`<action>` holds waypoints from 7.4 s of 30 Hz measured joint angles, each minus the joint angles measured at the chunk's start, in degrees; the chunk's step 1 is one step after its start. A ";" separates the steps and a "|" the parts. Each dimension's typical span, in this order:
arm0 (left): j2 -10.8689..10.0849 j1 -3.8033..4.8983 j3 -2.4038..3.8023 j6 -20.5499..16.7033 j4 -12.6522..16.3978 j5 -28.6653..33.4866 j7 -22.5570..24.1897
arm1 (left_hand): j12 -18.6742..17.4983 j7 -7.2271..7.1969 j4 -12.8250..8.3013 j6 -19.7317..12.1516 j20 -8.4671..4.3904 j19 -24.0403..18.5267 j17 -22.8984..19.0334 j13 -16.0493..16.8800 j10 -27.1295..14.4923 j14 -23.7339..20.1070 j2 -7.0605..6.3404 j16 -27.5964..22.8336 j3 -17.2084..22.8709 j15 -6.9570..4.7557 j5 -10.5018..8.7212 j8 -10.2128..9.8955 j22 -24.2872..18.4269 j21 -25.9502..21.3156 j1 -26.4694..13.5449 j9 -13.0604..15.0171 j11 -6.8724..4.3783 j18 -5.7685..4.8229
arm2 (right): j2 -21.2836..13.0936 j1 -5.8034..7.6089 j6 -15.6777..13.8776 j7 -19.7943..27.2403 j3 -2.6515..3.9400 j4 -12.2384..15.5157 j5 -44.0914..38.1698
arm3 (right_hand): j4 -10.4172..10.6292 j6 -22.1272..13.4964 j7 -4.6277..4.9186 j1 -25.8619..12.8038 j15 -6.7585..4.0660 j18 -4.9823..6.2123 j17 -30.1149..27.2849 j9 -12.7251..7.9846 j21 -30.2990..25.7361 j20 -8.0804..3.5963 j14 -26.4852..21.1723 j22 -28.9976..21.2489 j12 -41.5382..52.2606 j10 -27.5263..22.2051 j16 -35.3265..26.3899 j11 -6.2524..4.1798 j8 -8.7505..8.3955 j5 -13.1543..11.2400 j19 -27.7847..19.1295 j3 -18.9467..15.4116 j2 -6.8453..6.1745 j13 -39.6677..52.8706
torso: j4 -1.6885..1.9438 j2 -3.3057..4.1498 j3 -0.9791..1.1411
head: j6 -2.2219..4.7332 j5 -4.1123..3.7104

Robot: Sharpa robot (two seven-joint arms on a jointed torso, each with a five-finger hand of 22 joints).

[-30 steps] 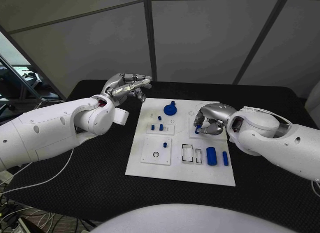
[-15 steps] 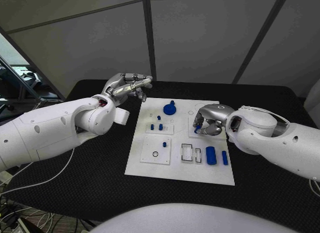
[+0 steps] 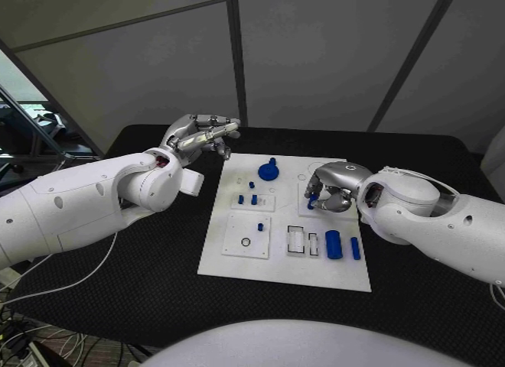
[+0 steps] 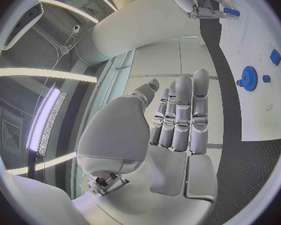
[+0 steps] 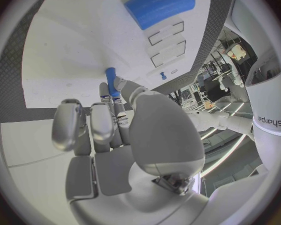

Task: Assemble the parts on the task board

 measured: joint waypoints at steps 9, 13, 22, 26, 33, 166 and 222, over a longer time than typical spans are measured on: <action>0.06 0.00 0.00 0.00 -0.17 0.00 0.00 | 0.00 0.00 0.00 0.00 0.00 0.00 0.00 0.00 -0.03 0.00 0.00 0.00 0.00 0.00 0.00 0.00 0.00 0.00 0.00 0.00 0.04 0.00 | -1.89 0.09 -6.71 0.75 0.11 3.95 -0.31 | -0.41 0.41 -0.01 0.23 0.00 0.00 0.30 0.18 0.63 -0.13 0.00 0.92 -0.43 0.20 0.21 0.20 -0.11 -0.29 0.13 0.89 0.23 -0.01 | -0.03 -0.04 0.01 | 0.08 -0.03; 0.09 0.00 0.00 0.00 -0.28 0.00 0.00 | 0.00 0.00 0.00 0.00 0.00 0.00 0.00 0.02 -0.03 0.00 0.01 0.00 0.00 0.00 0.00 0.00 0.01 0.00 0.01 0.00 0.04 0.00 | -2.82 0.09 -8.32 1.01 0.11 7.18 -0.32 | -0.57 0.41 -0.01 0.23 0.00 0.01 0.42 0.18 0.84 0.01 0.00 1.14 -0.81 0.40 0.44 0.41 -0.12 0.97 0.41 1.71 0.23 0.03 | -0.03 -0.06 0.01 | 0.14 -0.03; 0.59 0.00 0.00 0.00 -0.71 0.00 0.02 | 0.00 0.00 0.00 0.00 0.00 0.00 0.01 0.05 -0.03 0.00 0.23 0.00 0.00 0.00 0.00 0.00 0.01 0.00 0.23 0.00 0.04 0.00 | 1.32 0.02 -9.73 2.42 -0.37 11.29 0.28 | -0.78 0.41 -0.01 0.23 0.00 0.02 0.47 0.16 0.89 0.01 0.00 1.24 -0.86 0.40 0.44 0.40 -0.14 1.82 0.41 2.06 0.22 0.07 | -0.01 -0.02 -0.05 | 0.23 0.31; 0.77 0.00 -0.01 0.01 -0.85 0.00 0.02 | 0.00 0.00 0.00 0.00 0.00 0.00 0.01 0.04 -0.03 0.00 0.23 0.00 0.00 0.00 0.00 0.00 0.01 0.00 0.23 0.00 0.04 0.00 | 3.73 -0.47 -9.74 3.24 -1.78 11.49 0.80 | -0.93 0.40 -0.01 0.22 0.01 0.01 0.40 0.16 0.95 0.01 0.00 1.38 -1.04 0.40 0.43 0.40 -0.15 1.85 0.41 2.24 0.22 0.07 | 0.07 0.01 -0.09 | 0.16 0.50; 1.00 0.00 -0.01 0.01 -0.93 0.00 0.03 | 0.00 0.00 0.00 0.00 0.00 0.00 0.01 0.04 -0.02 0.00 0.23 0.00 0.00 0.00 0.00 0.00 0.01 0.00 0.23 0.00 0.04 0.00 | 7.02 -1.40 -9.36 4.70 -3.93 9.80 1.57 | -0.79 0.58 0.17 -0.33 0.01 0.02 0.24 0.15 1.33 0.01 0.00 1.83 -1.30 0.41 0.43 0.40 -0.28 1.85 0.40 2.58 -0.33 0.07 | 0.07 0.06 -0.11 | -0.12 1.48; 0.51 -0.01 -0.68 0.55 -0.97 0.02 -0.51 | 0.23 0.00 0.32 0.00 0.00 0.00 -0.04 0.06 -0.13 0.00 0.23 0.00 -0.32 0.00 0.00 0.00 -0.07 0.00 0.23 0.00 -0.08 0.00 | -14.72 -6.75 -12.38 -25.97 -3.76 18.87 18.05 | 18.72 -9.38 -2.63 -11.45 -2.87 -2.21 16.54 10.24 9.98 -2.13 0.01 2.92 65.16 12.45 12.42 -3.06 16.16 8.25 2.12 -34.41 -0.96 69.99 | -0.85 -0.97 -0.11 | 0.58 -6.78; 0.48 -0.01 -0.70 0.61 -0.67 0.02 -0.63 | 0.61 0.21 0.32 -0.21 0.00 0.00 -0.09 0.08 -0.31 -0.01 0.23 0.23 -0.32 0.01 0.00 0.00 -0.11 -0.34 0.23 0.00 0.14 0.00 | -7.67 -7.59 -21.68 -26.19 -3.58 19.57 20.66 | 18.47 -7.88 -3.66 -8.12 -3.69 -3.11 16.51 15.63 11.64 -2.79 0.00 2.90 64.93 14.20 13.08 -4.80 20.85 16.30 2.33 -37.48 4.19 70.97 | -0.77 -0.99 -0.19 | 1.15 -6.35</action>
